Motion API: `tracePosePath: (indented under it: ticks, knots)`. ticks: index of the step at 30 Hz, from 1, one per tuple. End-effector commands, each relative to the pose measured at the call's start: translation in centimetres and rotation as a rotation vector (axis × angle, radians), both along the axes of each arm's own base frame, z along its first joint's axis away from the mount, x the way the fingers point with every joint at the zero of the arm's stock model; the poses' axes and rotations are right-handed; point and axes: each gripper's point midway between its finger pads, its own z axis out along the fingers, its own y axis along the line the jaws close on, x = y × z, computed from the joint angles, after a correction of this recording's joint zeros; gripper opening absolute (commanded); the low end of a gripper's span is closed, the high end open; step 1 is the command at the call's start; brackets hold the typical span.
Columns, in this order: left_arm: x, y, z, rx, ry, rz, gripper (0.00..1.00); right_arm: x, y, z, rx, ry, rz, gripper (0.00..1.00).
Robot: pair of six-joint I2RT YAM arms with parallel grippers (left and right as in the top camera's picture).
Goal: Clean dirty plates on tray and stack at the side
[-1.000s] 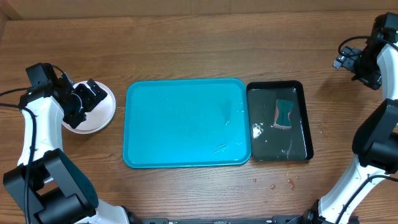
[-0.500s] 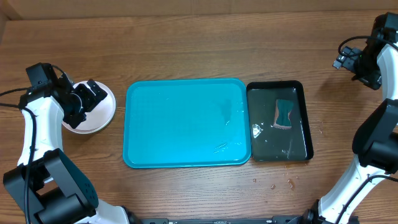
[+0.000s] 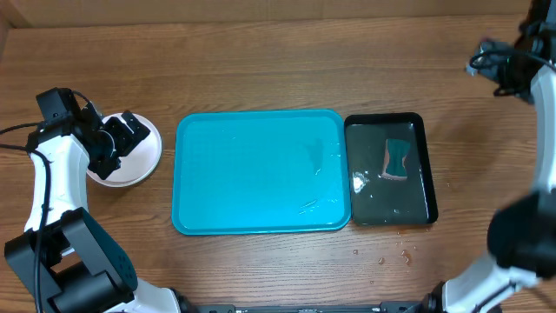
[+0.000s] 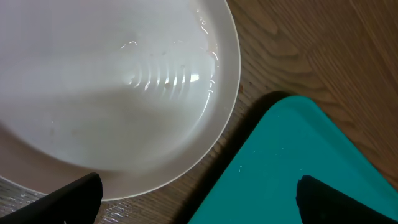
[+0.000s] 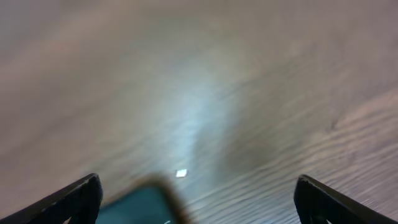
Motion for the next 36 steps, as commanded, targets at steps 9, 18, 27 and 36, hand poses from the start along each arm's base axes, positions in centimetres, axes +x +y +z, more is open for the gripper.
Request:
tracePosePath:
  ticks: [9,18,27,36]
  knots:
    - [0.2,-0.2,0.6,0.006,-0.025,-0.029,1.0,-9.5,16.0,20.5,-0.016,-0.52,0.368,1.0]
    - [0.2,-0.2,0.6,0.006,-0.025,-0.03,1.0,-19.4,20.0,27.4,0.053,-0.755,0.554,1.0]
    - [0.2,-0.2,0.6,0.006,-0.025,-0.029,1.0,-24.4,16.7,27.1,0.02,-0.839,0.492,1.0]
    - [0.2,-0.2,0.6,0.006,-0.025,-0.029,1.0,-25.3,15.9,26.4,0.013,-1.033,0.451,1.0]
